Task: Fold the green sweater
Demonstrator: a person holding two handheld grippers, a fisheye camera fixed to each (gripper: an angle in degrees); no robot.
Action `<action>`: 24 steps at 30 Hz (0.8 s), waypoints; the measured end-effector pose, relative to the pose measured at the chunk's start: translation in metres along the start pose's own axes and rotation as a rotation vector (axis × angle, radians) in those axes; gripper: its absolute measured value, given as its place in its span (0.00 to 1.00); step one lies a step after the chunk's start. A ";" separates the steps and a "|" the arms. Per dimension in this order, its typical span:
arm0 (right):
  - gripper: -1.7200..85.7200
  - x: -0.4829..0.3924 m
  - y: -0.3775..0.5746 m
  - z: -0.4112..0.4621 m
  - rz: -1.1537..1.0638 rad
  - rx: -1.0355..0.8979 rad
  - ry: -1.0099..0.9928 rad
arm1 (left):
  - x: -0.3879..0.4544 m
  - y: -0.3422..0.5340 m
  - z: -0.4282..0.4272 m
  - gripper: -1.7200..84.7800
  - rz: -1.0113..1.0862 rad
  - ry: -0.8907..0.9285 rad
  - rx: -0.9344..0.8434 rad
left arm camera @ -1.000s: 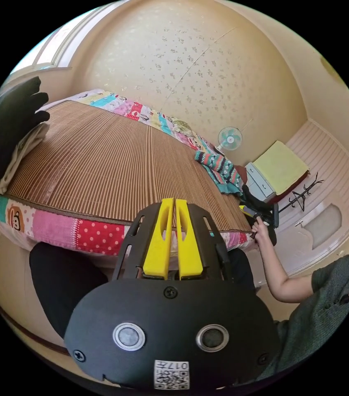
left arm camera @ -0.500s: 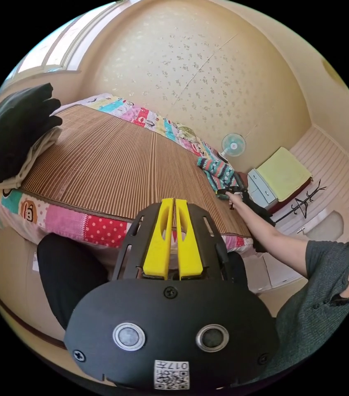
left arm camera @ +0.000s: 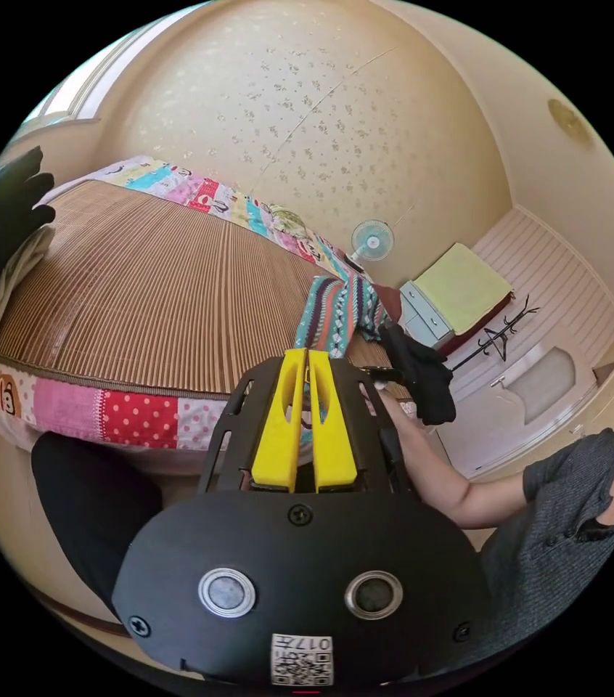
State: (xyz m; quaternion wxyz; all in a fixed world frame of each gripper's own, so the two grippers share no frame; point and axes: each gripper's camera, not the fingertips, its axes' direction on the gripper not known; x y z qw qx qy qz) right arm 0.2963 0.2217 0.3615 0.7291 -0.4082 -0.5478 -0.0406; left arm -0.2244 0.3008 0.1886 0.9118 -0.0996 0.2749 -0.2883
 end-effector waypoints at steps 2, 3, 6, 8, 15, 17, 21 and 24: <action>0.05 -0.015 0.029 -0.013 -0.008 0.013 -0.062 | -0.024 0.005 0.000 0.03 -0.041 0.036 0.005; 0.05 -0.018 0.037 -0.017 -0.012 0.016 -0.075 | -0.030 0.005 0.002 0.04 -0.053 0.053 0.000; 0.06 -0.032 0.073 -0.044 -0.040 0.055 -0.173 | -0.062 0.002 0.028 0.09 -0.148 0.183 -0.109; 0.06 -0.042 0.092 -0.059 -0.056 0.060 -0.292 | -0.082 -0.002 0.062 0.16 -0.239 0.398 -0.207; 0.05 -0.097 0.120 -0.086 -0.245 -0.042 -0.412 | -0.077 -0.031 0.128 0.25 -0.284 0.858 -0.373; 0.05 -0.119 0.131 -0.084 -0.304 -0.094 -0.380 | -0.071 -0.037 0.154 0.24 -0.306 1.026 -0.475; 0.06 -0.134 0.145 -0.095 -0.340 -0.083 -0.386 | -0.045 -0.033 0.182 0.15 -0.206 1.057 -0.593; 0.06 -0.135 0.157 -0.112 -0.352 -0.059 -0.363 | -0.022 -0.027 0.190 0.09 -0.135 1.078 -0.567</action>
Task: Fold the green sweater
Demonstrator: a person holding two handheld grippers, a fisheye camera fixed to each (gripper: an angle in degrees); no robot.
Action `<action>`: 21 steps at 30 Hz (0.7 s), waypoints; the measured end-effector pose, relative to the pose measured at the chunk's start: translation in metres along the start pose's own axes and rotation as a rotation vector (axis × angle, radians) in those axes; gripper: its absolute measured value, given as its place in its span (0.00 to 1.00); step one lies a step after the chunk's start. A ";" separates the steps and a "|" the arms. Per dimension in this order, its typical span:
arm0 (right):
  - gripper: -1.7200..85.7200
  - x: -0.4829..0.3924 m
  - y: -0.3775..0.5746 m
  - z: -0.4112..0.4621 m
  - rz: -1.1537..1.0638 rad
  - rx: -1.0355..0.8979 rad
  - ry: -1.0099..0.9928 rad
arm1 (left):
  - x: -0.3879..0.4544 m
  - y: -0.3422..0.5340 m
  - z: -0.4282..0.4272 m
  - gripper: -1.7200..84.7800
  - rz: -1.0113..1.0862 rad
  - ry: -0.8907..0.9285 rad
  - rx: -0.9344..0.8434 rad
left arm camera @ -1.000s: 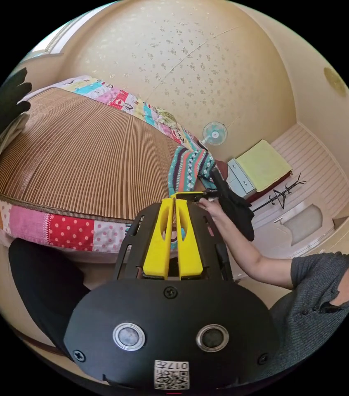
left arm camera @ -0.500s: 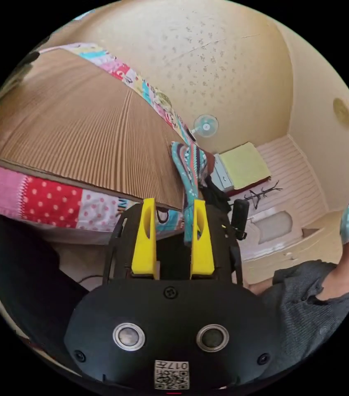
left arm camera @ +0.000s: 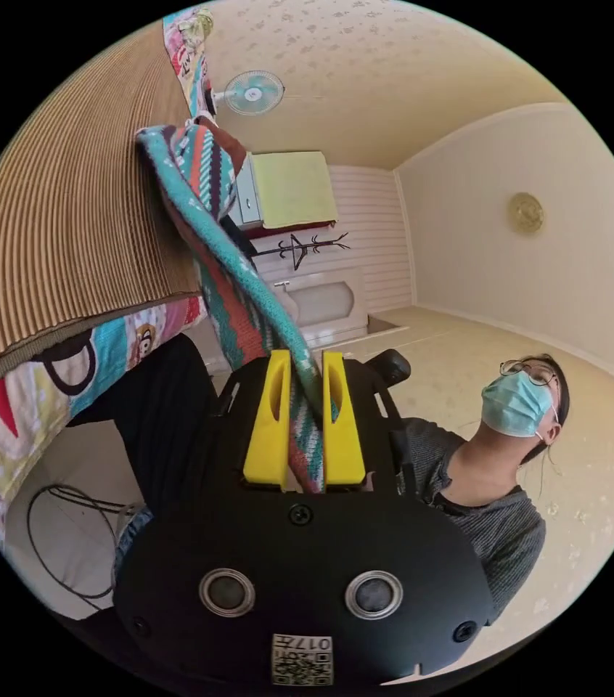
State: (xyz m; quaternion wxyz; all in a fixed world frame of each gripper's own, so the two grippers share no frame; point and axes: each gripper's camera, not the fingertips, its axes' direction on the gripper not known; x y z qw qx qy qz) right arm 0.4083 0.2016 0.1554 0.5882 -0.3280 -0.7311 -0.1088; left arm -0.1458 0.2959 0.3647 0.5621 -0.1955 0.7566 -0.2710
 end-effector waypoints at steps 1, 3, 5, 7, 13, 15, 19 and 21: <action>0.06 -0.004 0.006 -0.006 -0.002 -0.021 0.032 | 0.005 -0.002 0.012 0.08 0.042 -0.040 -0.024; 0.06 -0.011 0.016 -0.019 0.010 -0.047 0.116 | 0.014 -0.004 0.036 0.07 0.115 -0.134 -0.082; 0.06 -0.029 0.028 -0.048 0.014 0.023 0.207 | 0.022 -0.003 0.071 0.06 0.171 -0.244 -0.127; 0.07 -0.043 0.032 -0.068 0.032 0.066 0.320 | 0.025 -0.001 0.095 0.06 0.202 -0.283 -0.136; 0.07 -0.036 -0.006 -0.079 0.119 0.154 0.649 | 0.022 0.002 0.184 0.06 0.320 -0.464 -0.322; 0.08 -0.018 -0.026 -0.079 0.172 0.213 0.698 | 0.015 0.010 0.212 0.06 0.343 -0.529 -0.414; 0.22 0.071 -0.087 -0.011 0.400 -0.027 1.064 | 0.002 0.029 0.251 0.05 0.371 -0.622 -0.435; 0.24 0.113 -0.107 0.031 0.434 -0.110 1.075 | -0.001 0.030 0.259 0.05 0.373 -0.611 -0.428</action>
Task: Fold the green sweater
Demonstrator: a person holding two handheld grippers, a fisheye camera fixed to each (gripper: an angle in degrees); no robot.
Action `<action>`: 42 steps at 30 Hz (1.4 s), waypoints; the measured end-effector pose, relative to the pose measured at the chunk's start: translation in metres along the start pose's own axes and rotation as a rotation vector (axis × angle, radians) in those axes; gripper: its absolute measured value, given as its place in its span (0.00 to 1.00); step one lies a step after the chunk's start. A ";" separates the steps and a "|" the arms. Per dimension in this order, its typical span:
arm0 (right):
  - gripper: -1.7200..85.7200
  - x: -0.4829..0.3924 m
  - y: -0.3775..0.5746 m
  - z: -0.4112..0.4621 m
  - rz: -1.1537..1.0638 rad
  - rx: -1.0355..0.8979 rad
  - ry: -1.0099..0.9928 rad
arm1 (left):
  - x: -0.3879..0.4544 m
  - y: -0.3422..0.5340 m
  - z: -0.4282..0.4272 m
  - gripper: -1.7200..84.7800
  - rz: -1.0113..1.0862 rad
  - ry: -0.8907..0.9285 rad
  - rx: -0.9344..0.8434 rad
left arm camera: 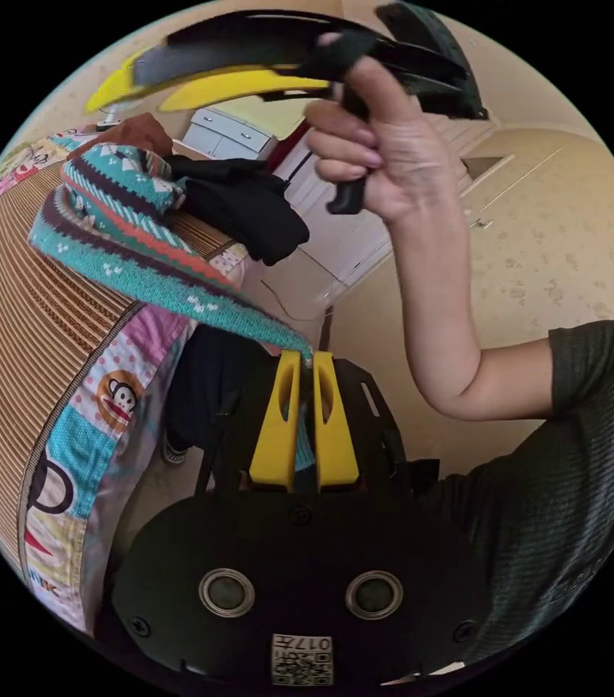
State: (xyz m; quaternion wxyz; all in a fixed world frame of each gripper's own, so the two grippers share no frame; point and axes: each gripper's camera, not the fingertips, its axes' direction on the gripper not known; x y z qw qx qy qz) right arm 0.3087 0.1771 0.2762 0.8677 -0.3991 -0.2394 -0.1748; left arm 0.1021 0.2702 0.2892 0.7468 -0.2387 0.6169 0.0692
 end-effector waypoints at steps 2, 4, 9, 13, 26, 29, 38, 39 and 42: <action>0.24 -0.039 -0.034 0.065 -0.045 -0.115 0.088 | -0.002 -0.002 0.005 0.05 -0.006 0.008 0.005; 0.24 -0.066 -0.054 0.121 -0.092 -0.267 0.296 | -0.008 0.000 0.007 0.05 -0.025 0.022 0.006; 0.21 -0.129 -0.074 0.234 -0.292 -0.518 0.788 | -0.026 0.005 0.009 0.05 -0.101 0.091 0.059; 0.10 -0.160 -0.079 0.258 -0.470 -0.486 1.102 | -0.032 0.003 0.003 0.06 -0.155 0.003 0.089; 0.08 -0.066 -0.191 0.052 -0.240 -0.362 1.416 | -0.067 0.009 -0.060 0.01 -0.267 0.129 0.329; 0.07 -0.078 -0.205 0.016 -0.201 -0.298 1.436 | -0.060 0.002 -0.069 0.01 -0.259 0.080 0.340; 0.07 -0.174 -0.214 -0.044 -0.260 -0.099 1.613 | -0.066 -0.030 -0.074 0.03 -0.270 0.114 0.380; 0.07 -0.179 -0.213 -0.048 -0.256 -0.095 1.609 | -0.065 -0.033 -0.074 0.04 -0.269 0.110 0.383; 0.07 -0.199 -0.210 -0.063 -0.219 -0.092 1.582 | -0.063 -0.055 -0.071 0.11 -0.260 0.081 0.324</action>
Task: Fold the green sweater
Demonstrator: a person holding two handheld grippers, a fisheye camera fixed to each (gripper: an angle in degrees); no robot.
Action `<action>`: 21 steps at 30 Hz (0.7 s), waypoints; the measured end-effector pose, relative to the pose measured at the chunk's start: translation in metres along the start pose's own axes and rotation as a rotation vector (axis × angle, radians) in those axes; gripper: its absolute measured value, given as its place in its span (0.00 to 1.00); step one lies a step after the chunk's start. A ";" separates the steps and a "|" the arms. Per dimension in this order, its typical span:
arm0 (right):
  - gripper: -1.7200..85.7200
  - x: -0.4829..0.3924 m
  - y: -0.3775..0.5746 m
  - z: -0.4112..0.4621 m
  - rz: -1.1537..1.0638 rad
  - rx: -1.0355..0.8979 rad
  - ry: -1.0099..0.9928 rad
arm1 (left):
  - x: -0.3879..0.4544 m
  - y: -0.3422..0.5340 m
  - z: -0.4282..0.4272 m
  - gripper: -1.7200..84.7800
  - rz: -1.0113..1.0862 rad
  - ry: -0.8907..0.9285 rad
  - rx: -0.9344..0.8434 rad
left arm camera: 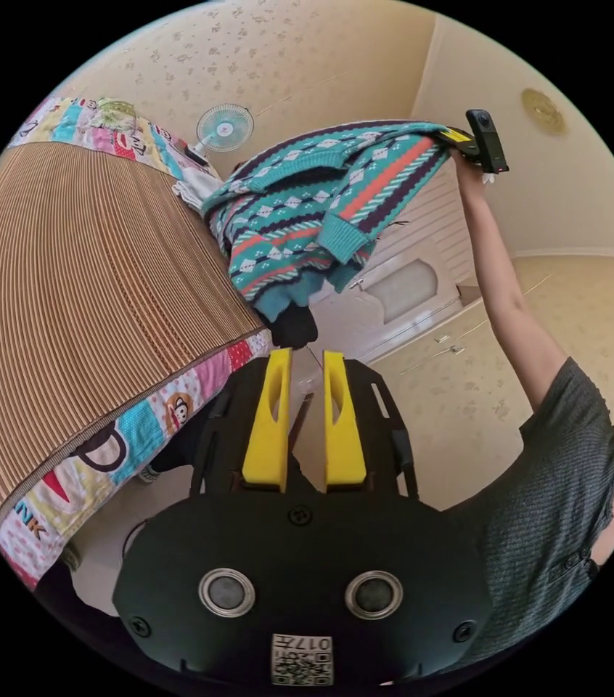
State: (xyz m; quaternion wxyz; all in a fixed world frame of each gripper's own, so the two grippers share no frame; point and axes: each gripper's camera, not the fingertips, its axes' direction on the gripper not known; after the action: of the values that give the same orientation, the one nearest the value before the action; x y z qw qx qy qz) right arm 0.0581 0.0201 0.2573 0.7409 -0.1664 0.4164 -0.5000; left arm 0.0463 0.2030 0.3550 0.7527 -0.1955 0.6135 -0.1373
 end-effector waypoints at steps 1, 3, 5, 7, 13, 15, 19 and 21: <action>0.07 0.006 0.003 -0.009 0.014 0.005 -0.036 | 0.000 -0.008 0.005 0.13 -0.008 -0.031 -0.039; 0.07 0.013 0.010 -0.023 0.042 0.007 -0.056 | 0.000 -0.016 0.008 0.14 -0.022 -0.078 -0.058; 0.07 0.019 0.017 -0.041 0.061 0.015 -0.036 | -0.002 -0.026 0.008 0.15 -0.044 -0.089 -0.048; 0.07 0.021 0.021 -0.055 0.052 0.015 0.005 | -0.002 -0.032 0.006 0.15 -0.054 -0.064 -0.035; 0.07 0.035 0.028 -0.102 -0.025 0.038 0.099 | 0.016 -0.043 -0.001 0.15 -0.024 -0.053 0.007; 0.07 0.030 0.031 -0.121 -0.071 0.048 0.168 | 0.022 -0.044 -0.001 0.15 -0.007 -0.043 -0.006; 0.07 0.042 0.046 -0.169 -0.032 0.097 0.262 | 0.030 -0.040 -0.003 0.15 -0.007 -0.048 0.000; 0.07 0.059 0.054 -0.187 0.008 0.115 0.216 | 0.033 -0.038 -0.005 0.15 -0.011 -0.029 0.007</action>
State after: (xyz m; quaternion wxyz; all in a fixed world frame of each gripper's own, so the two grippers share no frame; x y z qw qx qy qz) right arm -0.0469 0.0237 0.0828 0.7020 -0.0673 0.4652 -0.5350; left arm 0.0495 0.1538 0.3433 0.7615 -0.1983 0.6008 -0.1409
